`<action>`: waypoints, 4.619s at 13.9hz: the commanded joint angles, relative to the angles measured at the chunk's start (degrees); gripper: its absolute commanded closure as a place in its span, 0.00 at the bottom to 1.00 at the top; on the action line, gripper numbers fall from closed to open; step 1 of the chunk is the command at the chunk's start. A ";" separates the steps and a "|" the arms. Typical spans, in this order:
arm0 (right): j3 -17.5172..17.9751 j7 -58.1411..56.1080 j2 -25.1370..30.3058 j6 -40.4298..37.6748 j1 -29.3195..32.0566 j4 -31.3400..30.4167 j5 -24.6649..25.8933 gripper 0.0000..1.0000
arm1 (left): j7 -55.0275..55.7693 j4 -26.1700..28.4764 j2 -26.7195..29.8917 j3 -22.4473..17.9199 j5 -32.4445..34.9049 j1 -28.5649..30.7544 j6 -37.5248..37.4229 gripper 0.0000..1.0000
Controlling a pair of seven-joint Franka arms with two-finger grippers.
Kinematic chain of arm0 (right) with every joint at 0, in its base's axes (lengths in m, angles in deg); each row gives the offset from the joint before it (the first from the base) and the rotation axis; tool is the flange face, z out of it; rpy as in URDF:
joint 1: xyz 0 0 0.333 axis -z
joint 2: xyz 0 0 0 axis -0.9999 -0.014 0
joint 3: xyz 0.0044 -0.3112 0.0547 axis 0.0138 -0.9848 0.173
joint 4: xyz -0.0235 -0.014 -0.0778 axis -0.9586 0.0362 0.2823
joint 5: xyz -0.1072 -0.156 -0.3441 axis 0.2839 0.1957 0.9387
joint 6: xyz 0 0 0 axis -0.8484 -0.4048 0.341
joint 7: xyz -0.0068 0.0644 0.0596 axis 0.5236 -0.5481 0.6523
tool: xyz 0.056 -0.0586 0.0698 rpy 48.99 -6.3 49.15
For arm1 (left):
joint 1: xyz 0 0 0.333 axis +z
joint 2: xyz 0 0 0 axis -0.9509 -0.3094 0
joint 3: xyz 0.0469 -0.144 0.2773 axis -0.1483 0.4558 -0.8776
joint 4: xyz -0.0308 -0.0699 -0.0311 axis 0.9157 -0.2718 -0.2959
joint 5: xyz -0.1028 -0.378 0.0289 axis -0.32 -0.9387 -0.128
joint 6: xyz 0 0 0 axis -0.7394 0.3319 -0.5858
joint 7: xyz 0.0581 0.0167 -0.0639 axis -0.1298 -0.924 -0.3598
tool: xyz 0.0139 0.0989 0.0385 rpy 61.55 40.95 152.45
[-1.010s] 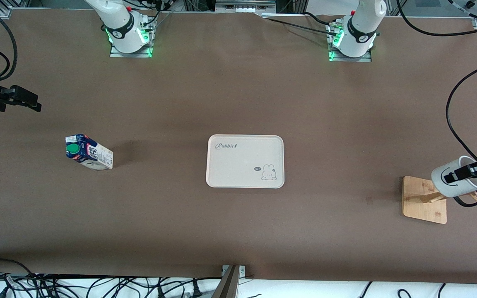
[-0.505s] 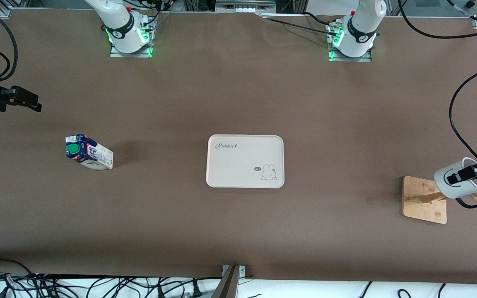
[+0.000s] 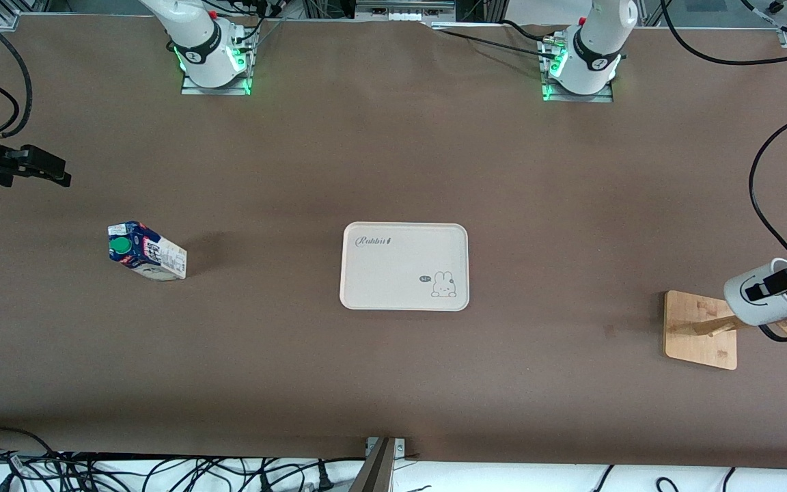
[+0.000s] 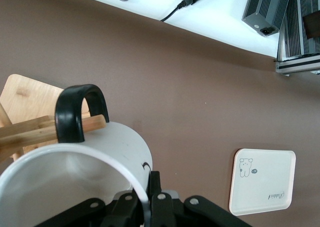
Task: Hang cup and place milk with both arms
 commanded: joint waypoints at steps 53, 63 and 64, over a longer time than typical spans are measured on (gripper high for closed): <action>0.83 -0.52 -0.12 0.26 1.24 0.68 0.07 0.00 | 9.50 10.02 23.01 -5.07 20.96 -22.23 -15.56 0.00; 0.83 -0.52 -0.12 0.26 1.24 0.68 0.07 0.00 | 6.50 19.56 28.49 2.67 27.46 -15.99 -8.57 0.00; 0.83 -0.52 -0.21 0.35 1.24 0.76 0.07 0.00 | 7.03 19.57 28.49 1.09 27.20 -16.60 -8.57 0.00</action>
